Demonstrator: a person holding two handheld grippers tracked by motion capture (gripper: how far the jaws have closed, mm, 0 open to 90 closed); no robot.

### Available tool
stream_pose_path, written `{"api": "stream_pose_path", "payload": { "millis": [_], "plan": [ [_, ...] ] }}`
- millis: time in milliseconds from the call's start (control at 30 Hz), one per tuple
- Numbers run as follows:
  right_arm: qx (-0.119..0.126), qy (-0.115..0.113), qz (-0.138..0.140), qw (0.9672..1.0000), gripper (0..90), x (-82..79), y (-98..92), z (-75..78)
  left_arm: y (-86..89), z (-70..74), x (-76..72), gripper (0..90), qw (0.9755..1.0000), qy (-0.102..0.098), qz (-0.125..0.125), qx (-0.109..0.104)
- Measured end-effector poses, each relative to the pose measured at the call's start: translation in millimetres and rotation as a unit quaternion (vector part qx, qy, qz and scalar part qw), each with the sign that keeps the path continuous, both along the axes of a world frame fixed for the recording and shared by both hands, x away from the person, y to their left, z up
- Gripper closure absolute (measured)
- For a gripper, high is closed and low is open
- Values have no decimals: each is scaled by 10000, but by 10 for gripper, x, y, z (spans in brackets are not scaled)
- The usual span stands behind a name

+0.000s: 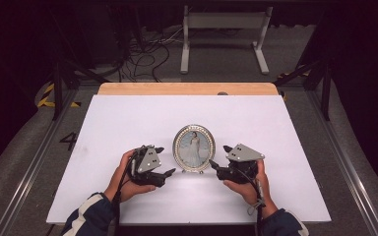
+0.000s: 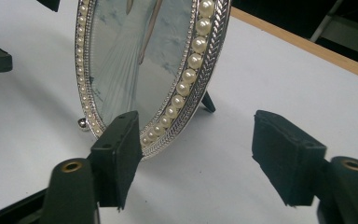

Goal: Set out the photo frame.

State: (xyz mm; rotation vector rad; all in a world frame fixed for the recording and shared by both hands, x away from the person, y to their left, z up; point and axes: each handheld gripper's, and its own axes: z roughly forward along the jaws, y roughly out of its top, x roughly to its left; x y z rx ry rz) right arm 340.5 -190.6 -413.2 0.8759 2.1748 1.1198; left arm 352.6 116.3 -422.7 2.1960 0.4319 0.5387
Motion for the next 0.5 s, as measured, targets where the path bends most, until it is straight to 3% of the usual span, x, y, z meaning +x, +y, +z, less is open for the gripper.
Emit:
{"api": "stream_pose_path", "payload": {
  "millis": [267,500],
  "plan": [
    [-280,-16,45,9996,246,-14,19,-48,2,-37,-44,155,10000,33,-11,-31],
    [-288,52,49,9996,225,-48,-70,-108,19,-114,-77,119,9998,200,39,-76]
  ]
}}
